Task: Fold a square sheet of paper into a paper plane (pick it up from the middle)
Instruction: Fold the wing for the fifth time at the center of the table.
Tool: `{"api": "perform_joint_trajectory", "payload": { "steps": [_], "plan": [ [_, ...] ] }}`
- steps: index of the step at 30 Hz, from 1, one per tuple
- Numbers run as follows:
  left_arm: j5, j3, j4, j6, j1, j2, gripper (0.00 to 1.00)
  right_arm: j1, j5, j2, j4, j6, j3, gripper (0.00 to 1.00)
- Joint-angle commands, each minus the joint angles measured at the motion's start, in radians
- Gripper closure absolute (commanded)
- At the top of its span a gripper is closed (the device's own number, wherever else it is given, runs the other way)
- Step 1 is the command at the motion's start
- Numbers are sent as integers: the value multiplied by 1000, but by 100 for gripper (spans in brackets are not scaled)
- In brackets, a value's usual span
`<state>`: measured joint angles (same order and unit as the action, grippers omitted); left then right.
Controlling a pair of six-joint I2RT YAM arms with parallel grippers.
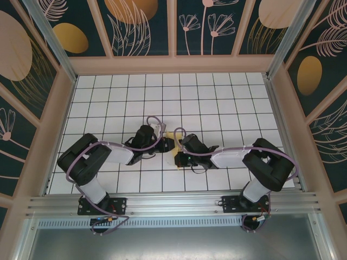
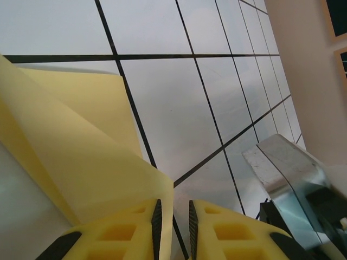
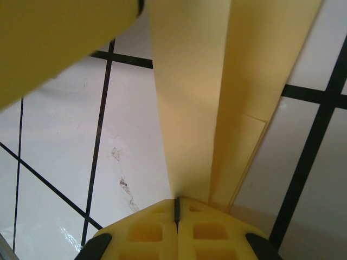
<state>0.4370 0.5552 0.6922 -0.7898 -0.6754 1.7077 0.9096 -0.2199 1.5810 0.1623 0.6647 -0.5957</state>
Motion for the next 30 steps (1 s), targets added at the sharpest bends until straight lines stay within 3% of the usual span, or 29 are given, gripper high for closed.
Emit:
{"api": "perform_joint_trajectory", "payload": {
  "steps": [1,8,13,30],
  "plan": [
    [40,-4,116,-4,22,61,77,0,-10,57,-100,6,39,95],
    [108,-5,273,-42,58,189,79,2,-20,40,-119,3,49,95],
    [95,-1,269,-54,81,209,78,3,-31,15,-139,-7,56,95],
    [-105,193,-206,76,97,220,81,2,-32,-29,-195,-33,37,95]
  ]
}}
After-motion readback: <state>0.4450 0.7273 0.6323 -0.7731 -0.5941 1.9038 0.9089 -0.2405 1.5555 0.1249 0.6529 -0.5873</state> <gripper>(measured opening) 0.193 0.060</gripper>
